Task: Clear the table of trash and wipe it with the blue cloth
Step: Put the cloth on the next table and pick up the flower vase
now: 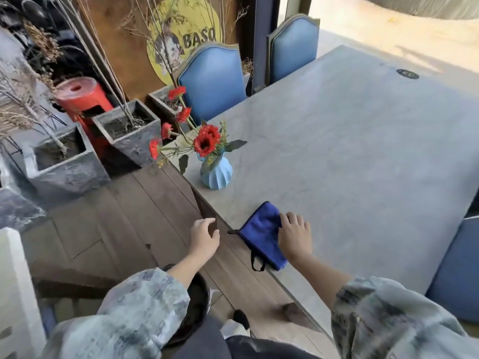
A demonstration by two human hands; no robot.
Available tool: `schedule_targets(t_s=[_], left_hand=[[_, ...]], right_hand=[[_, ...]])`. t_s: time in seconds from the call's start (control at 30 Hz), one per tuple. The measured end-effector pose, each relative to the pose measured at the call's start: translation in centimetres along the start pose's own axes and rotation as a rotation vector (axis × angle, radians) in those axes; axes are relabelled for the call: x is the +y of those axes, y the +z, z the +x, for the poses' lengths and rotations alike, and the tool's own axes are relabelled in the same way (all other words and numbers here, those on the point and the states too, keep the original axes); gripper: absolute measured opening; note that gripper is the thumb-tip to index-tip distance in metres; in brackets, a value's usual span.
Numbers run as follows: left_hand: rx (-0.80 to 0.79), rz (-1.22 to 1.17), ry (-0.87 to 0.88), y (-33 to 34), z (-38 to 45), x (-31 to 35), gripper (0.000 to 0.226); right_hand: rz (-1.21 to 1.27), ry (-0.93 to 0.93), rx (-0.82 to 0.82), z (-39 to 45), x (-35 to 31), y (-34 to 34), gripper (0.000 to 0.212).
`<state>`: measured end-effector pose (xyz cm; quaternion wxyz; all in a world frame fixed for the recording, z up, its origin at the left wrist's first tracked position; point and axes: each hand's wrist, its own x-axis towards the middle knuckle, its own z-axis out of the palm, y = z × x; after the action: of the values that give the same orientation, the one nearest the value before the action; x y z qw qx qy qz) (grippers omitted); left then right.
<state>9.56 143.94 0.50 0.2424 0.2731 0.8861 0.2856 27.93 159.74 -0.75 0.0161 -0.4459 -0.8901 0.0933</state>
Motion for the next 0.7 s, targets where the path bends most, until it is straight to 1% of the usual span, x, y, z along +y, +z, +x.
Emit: schedule_targets(t_s=[0.07,0.17,0.33,0.4,0.43,0.5,0.6,0.7], left_hand=[[-0.007,0.001,-0.001,0.1,0.5,-0.3,0.034],[0.004,-0.008,0.005,-0.2,1.7,-0.6,0.034],[0.03,0.022,0.026,-1.9,4.9,-0.2,0.045],[0.046,0.026,0.023,-2.8,6.3,-0.2,0.05],[0.052,0.031,0.017,-3.1,7.1,-0.2,0.053],[0.056,0.055,0.001,-3.6,8.3,-0.3,0.057],[0.037,0.07,-0.02,-4.0,9.4,-0.4,0.063],[-0.002,0.119,-0.026,-3.9,10.0,-1.1,0.07]], right_hand=[[-0.047,0.01,-0.005,0.0,-0.3,0.5,0.048],[-0.028,-0.023,0.019,1.4,-1.8,0.5,0.058],[0.079,-0.229,-0.005,5.5,-6.8,-1.3,0.064],[0.166,-0.254,-0.048,7.4,-8.9,-1.7,0.066],[0.228,-0.233,-0.065,8.4,-9.9,-1.7,0.069],[0.368,-0.179,-0.091,10.1,-11.5,-1.6,0.079],[0.579,-0.158,-0.083,12.0,-13.3,-1.3,0.098],[0.68,-0.131,-0.093,13.3,-15.0,-0.7,0.108]])
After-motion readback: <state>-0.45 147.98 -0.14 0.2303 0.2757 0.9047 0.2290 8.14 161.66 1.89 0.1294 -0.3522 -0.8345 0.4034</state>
